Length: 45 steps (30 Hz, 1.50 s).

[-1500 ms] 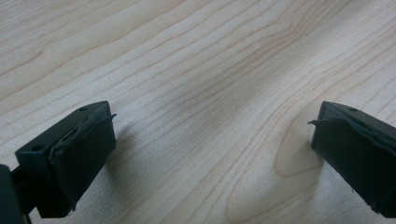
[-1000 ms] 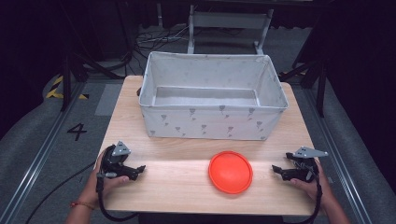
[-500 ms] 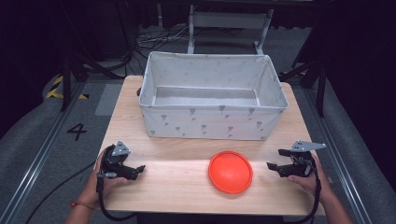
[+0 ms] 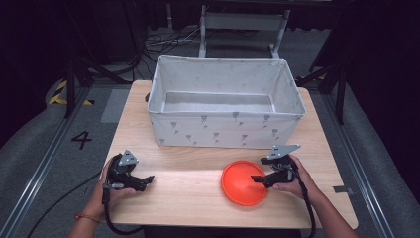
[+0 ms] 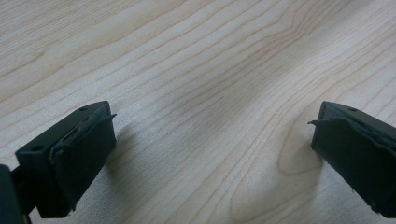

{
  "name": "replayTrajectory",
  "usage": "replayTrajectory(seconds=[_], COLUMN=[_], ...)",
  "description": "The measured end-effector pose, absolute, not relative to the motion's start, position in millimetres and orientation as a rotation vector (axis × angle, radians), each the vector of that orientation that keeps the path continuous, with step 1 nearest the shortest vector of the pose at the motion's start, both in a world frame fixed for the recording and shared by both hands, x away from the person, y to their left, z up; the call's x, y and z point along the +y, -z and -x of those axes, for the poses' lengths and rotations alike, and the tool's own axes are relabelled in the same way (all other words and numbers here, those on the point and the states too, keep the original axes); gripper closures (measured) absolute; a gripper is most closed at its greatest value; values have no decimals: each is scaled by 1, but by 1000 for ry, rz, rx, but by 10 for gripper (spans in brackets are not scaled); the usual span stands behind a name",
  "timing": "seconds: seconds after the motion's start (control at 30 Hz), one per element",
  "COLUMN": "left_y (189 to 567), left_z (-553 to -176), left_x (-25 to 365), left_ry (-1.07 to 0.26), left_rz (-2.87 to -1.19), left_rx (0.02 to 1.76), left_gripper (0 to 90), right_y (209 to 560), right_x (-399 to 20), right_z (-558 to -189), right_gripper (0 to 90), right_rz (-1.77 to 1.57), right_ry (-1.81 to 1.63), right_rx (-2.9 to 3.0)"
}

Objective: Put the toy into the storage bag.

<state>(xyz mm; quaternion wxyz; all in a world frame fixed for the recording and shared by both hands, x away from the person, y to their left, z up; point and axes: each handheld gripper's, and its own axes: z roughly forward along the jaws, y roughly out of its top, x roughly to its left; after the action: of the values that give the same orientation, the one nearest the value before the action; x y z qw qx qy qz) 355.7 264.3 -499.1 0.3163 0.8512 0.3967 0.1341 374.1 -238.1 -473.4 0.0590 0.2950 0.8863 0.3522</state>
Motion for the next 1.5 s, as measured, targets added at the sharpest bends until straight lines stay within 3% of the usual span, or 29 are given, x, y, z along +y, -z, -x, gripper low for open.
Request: replayTrajectory(seconds=[0.47, 0.57, 0.67, 0.73, 0.97, 1.07, 1.17, 1.5], left_y=[499, 499, 499, 499, 499, 499, 499, 499], left_z=[-356, -357, -358, -358, -358, -358, -358, -358], left_x=[264, 265, 264, 264, 264, 264, 264, 264], left_ry=[-352, -357, -348, -349, -349, -349, -356, -357], left_rz=[-2242, -2247, -2248, -2246, -2245, -2244, -2241, -2240], left_rx=[1042, 1034, 1031, 1032, 1033, 1033, 1037, 1040], left_gripper=[1, 1, 1, 1, 1, 1, 2, 2], right_y=[490, 487, 483, 484, 477, 471, 451, 406], right_x=[-215, -216, -224, -232, -239, -238, -237, -230], right_z=[-371, -371, -374, -377, -379, -377, -365, -337], right_gripper=[154, 244, 498, 583, 730, 753, 810, 825], right_rz=[-835, -852, -900, -955, -969, -919, -775, -499], right_ry=[-967, -959, -982, -1047, -1139, -1135, -1198, -1103], right_rx=[2756, 2757, 2763, 2779, 2798, 2814, 2830, 2809])
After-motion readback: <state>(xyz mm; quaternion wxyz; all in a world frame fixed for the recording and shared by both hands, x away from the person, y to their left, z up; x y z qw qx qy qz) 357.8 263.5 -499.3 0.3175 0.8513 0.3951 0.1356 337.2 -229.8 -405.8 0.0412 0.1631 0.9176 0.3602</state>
